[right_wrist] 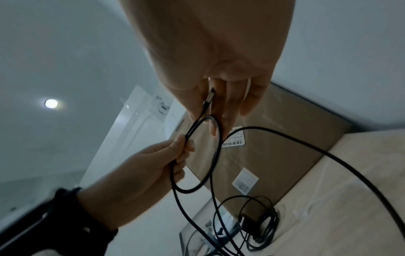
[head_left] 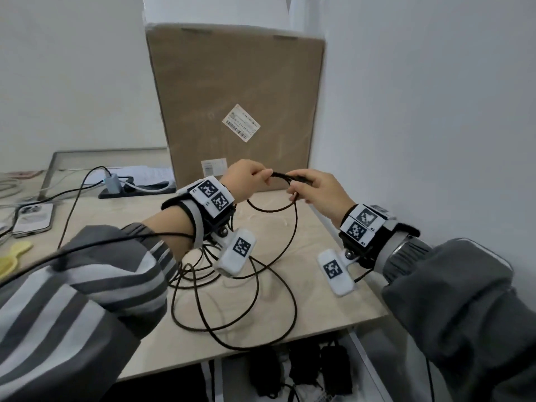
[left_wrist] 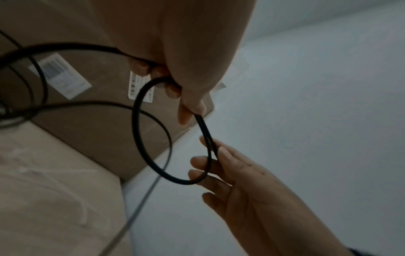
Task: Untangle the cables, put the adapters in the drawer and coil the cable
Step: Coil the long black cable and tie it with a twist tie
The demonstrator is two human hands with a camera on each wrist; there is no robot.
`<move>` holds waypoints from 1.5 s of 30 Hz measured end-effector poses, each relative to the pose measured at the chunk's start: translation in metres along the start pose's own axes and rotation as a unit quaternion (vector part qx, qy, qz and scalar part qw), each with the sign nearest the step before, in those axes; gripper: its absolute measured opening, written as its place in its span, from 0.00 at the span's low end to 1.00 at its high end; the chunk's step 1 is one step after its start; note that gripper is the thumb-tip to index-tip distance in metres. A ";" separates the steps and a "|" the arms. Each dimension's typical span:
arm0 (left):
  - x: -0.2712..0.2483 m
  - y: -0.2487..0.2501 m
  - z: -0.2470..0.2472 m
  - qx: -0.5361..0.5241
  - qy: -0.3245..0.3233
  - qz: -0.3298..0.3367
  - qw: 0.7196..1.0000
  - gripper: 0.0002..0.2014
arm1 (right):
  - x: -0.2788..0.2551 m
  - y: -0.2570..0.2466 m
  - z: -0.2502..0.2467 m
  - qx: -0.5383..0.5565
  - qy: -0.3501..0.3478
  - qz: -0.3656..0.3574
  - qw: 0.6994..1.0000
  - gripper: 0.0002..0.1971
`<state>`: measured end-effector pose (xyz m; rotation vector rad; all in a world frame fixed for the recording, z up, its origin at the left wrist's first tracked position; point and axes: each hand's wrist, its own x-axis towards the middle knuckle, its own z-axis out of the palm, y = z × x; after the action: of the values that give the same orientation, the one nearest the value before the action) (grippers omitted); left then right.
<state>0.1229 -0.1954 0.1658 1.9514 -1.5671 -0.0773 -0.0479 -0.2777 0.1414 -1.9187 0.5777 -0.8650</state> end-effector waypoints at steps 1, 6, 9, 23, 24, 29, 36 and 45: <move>0.004 -0.005 -0.005 0.042 0.008 0.006 0.999 0.16 | 0.007 0.002 0.004 -0.022 -0.022 -0.003 1.000 0.14; 0.037 -0.031 -0.075 0.177 0.075 0.054 0.980 0.16 | 0.065 -0.021 0.043 -0.007 -0.090 -0.040 0.995 0.21; 0.060 -0.044 -0.127 0.230 0.168 0.105 0.953 0.18 | 0.108 -0.056 0.075 0.072 -0.072 -0.061 0.993 0.18; 0.036 -0.149 -0.035 0.115 0.113 0.026 0.987 0.13 | 0.133 0.028 0.162 0.005 -0.094 -0.037 0.995 0.12; 0.040 -0.149 -0.037 0.102 0.112 0.024 0.988 0.13 | 0.135 0.026 0.161 0.004 -0.082 -0.042 0.996 0.12; 0.050 -0.139 -0.047 -0.029 0.127 -0.014 0.991 0.13 | 0.145 0.018 0.147 0.012 -0.001 -0.068 0.998 0.11; 0.058 -0.123 -0.055 -0.184 0.129 -0.086 0.971 0.20 | 0.142 0.004 0.140 0.083 0.098 -0.044 0.991 0.12; 0.063 -0.080 -0.101 -0.181 0.129 -0.042 0.974 0.19 | 0.141 -0.053 0.091 -0.092 -0.008 -0.090 0.992 0.11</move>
<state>0.2525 -0.2012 0.2272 1.6640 -1.2065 -0.1284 0.1146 -0.3004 0.2057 -2.1694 0.4961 -0.9362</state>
